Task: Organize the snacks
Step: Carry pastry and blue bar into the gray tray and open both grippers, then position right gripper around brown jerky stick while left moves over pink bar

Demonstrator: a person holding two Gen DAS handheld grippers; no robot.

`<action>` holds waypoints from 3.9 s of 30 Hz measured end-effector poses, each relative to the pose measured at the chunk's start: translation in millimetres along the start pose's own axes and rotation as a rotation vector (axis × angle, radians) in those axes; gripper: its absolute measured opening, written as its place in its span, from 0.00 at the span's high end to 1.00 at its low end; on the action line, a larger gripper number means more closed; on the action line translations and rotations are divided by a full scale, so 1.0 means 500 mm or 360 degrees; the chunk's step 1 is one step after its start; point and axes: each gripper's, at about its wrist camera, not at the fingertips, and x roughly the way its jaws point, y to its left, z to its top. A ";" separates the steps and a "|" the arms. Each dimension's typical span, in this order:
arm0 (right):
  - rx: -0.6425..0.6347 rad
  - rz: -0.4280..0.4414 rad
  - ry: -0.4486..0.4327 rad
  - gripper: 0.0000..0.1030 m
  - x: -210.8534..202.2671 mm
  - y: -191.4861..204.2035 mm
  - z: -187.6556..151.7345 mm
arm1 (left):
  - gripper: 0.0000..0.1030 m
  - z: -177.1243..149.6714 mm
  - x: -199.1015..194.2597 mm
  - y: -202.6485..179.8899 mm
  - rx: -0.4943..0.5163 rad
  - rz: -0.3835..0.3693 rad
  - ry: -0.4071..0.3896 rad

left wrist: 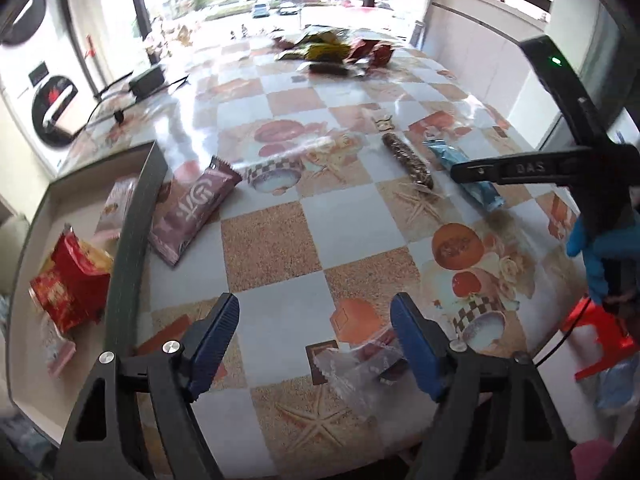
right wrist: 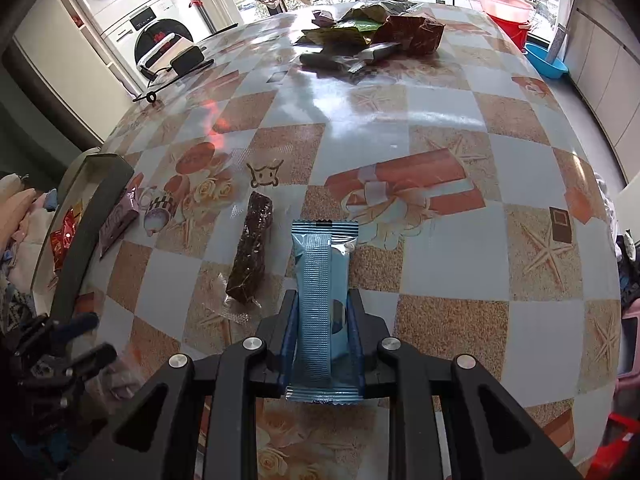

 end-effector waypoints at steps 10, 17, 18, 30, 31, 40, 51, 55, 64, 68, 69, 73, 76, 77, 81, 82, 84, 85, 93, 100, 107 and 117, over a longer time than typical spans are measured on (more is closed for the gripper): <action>-0.0010 -0.0005 0.0003 0.76 0.000 0.002 -0.002 | 0.21 -0.008 0.010 -0.071 0.0451 -0.0126 0.0088; -0.0016 -0.0008 0.0008 0.76 0.002 0.003 0.000 | 0.39 -0.024 0.043 -0.076 0.0460 -0.0193 0.0159; -0.0017 -0.0008 0.0008 0.76 0.002 0.003 0.000 | 0.56 -0.021 0.047 -0.067 0.0385 -0.0219 0.0169; -0.0150 -0.0098 0.0061 0.56 0.013 0.037 0.011 | 0.68 -0.011 0.056 -0.062 0.0048 -0.0059 0.0158; -0.0163 -0.0116 0.0068 0.36 0.018 0.044 0.011 | 0.66 -0.012 0.056 -0.061 0.0036 -0.0054 0.0153; -0.0182 -0.0132 0.0029 0.77 0.008 0.059 -0.006 | 0.71 -0.009 0.051 -0.038 -0.0130 -0.0109 0.0116; -0.0042 0.0218 -0.0036 0.77 -0.066 0.084 0.024 | 0.71 0.017 -0.044 0.017 -0.0279 -0.0111 -0.0068; -0.0137 0.0235 -0.0033 0.77 -0.072 0.143 0.038 | 0.71 0.014 -0.081 0.063 -0.0332 -0.0019 -0.0127; -0.0362 0.0349 0.0027 0.77 -0.042 0.325 0.073 | 0.71 -0.028 -0.133 0.236 -0.0580 0.0158 -0.0195; -0.0471 0.0414 0.0061 0.77 -0.012 0.425 0.092 | 0.71 -0.059 -0.141 0.317 -0.0697 0.0243 -0.0194; -0.0499 0.0432 0.0071 0.77 -0.004 0.452 0.096 | 0.71 -0.067 -0.140 0.334 -0.0719 0.0266 -0.0188; -0.0603 0.0481 0.0144 0.77 0.045 0.558 0.117 | 0.71 -0.100 -0.124 0.390 -0.0783 0.0313 -0.0142; -0.0665 0.0498 0.0182 0.77 0.080 0.626 0.131 | 0.71 -0.121 -0.108 0.419 -0.0832 0.0328 -0.0116; -0.0682 0.0501 0.0188 0.77 0.090 0.646 0.136 | 0.71 -0.127 -0.102 0.427 -0.0849 0.0328 -0.0105; -0.0715 0.0505 0.0209 0.77 0.124 0.699 0.151 | 0.70 -0.144 -0.075 0.447 -0.0880 0.0345 -0.0053; -0.0721 0.0495 0.0212 0.77 0.131 0.707 0.153 | 0.70 -0.146 -0.069 0.450 -0.0883 0.0344 -0.0043; -0.0727 0.0469 0.0228 0.76 0.146 0.719 0.157 | 0.67 -0.148 -0.067 0.451 -0.0874 0.0346 -0.0057; -0.0719 0.0462 0.0246 0.76 0.154 0.720 0.158 | 0.62 -0.147 -0.068 0.450 -0.0863 0.0353 -0.0061; -0.0589 0.0412 0.0157 0.10 0.133 0.644 0.186 | 0.20 -0.135 -0.080 0.415 -0.0740 0.0363 -0.0157; -0.0399 -0.0056 0.0012 0.10 0.109 0.471 0.207 | 0.20 -0.126 -0.108 0.371 -0.0619 0.0390 -0.0272; -0.0336 -0.0194 0.0087 0.10 0.181 0.435 0.199 | 0.19 -0.102 -0.135 0.309 -0.0494 0.0359 -0.0320; -0.0585 -0.0162 0.0194 0.03 0.181 0.414 0.090 | 0.19 -0.072 -0.119 0.194 -0.0245 0.0186 -0.0245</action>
